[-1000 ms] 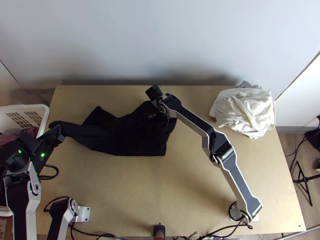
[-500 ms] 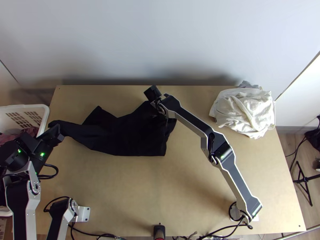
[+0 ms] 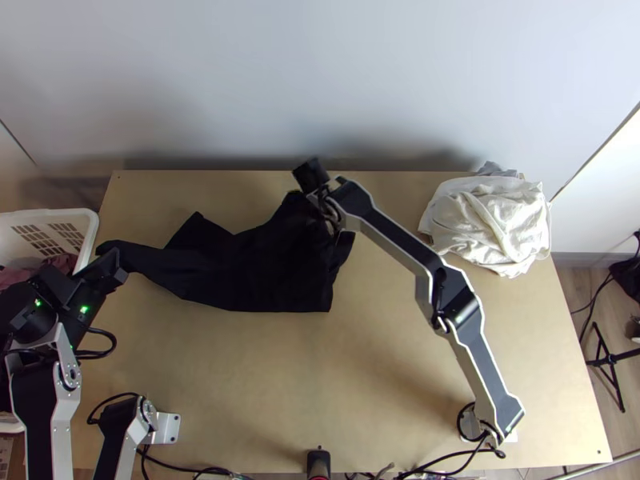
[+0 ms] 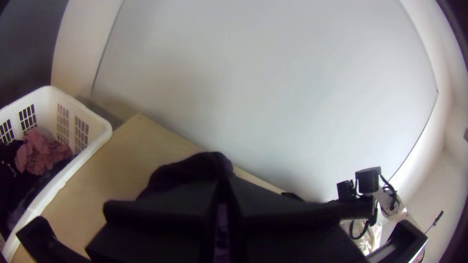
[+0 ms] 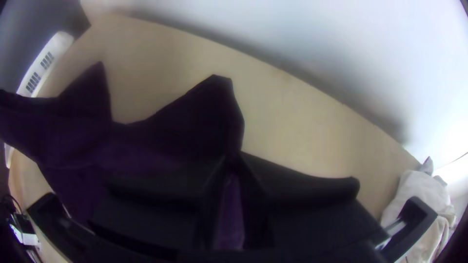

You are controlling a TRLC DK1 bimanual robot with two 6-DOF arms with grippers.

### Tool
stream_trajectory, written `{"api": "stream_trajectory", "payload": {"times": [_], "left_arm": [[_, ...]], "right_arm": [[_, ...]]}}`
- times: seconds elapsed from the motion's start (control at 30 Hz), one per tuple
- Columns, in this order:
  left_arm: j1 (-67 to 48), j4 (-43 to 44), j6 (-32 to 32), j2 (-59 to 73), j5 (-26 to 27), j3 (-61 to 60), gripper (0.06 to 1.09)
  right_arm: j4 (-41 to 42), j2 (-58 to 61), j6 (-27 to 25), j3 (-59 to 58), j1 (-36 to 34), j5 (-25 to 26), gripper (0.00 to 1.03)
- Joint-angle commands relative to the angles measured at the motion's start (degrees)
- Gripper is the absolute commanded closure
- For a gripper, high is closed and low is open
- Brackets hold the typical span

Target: Fold the t-shirt

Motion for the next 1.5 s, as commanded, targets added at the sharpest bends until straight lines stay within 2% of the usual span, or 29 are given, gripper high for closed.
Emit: {"api": "stream_trajectory", "payload": {"times": [0.0, 0.5, 0.77, 0.83, 0.9, 1.0, 1.07, 1.17, 1.3, 1.47], "left_arm": [[-0.3, -0.9, 0.0, -0.5, 0.1, -0.2, 1.01], [0.7, -2.3, -0.6, -1.6, -1.2, 1.6, 1.01], [7.0, -1.3, -1.2, 4.2, -1.4, 13.3, 1.03], [7.1, -5.1, -0.4, 9.3, -1.4, 19.2, 1.03], [6.2, -13.3, 0.8, 16.1, -1.2, 27.1, 1.04], [3.9, -19.9, -0.6, 24.0, 0.0, 35.7, 1.04], [3.1, -20.7, -1.5, 26.6, 1.0, 38.7, 1.05], [-0.6, -16.5, -1.7, 28.1, 1.1, 39.8, 1.05], [-6.7, -18.7, 0.1, 32.7, 0.5, 45.3, 1.05], [-13.0, -22.1, 0.1, 35.6, -4.7, 52.6, 1.05]], "right_arm": [[-0.3, -7.5, 1.4, -1.0, 0.3, -0.1, 0.89], [-4.6, -18.7, 1.9, -3.5, -1.1, -0.1, 0.91], [-4.6, -26.5, 1.9, -2.0, -2.6, 0.5, 0.92], [-4.6, -28.4, 2.3, -1.0, -4.6, 1.0, 0.93], [-4.6, -30.1, 2.2, -0.3, -7.0, 2.5, 0.94], [-3.7, -33.9, 2.5, -0.3, -11.9, 2.8, 1.00], [-0.2, -36.5, 3.0, -1.1, -15.3, 2.8, 1.00], [6.0, -38.9, 2.9, -1.9, -19.6, 2.8, 1.00], [6.3, -40.0, 3.2, -1.7, -24.4, 2.8, 1.00], [6.3, -42.9, -1.2, -4.2, -26.1, 2.8, 1.00]]}}
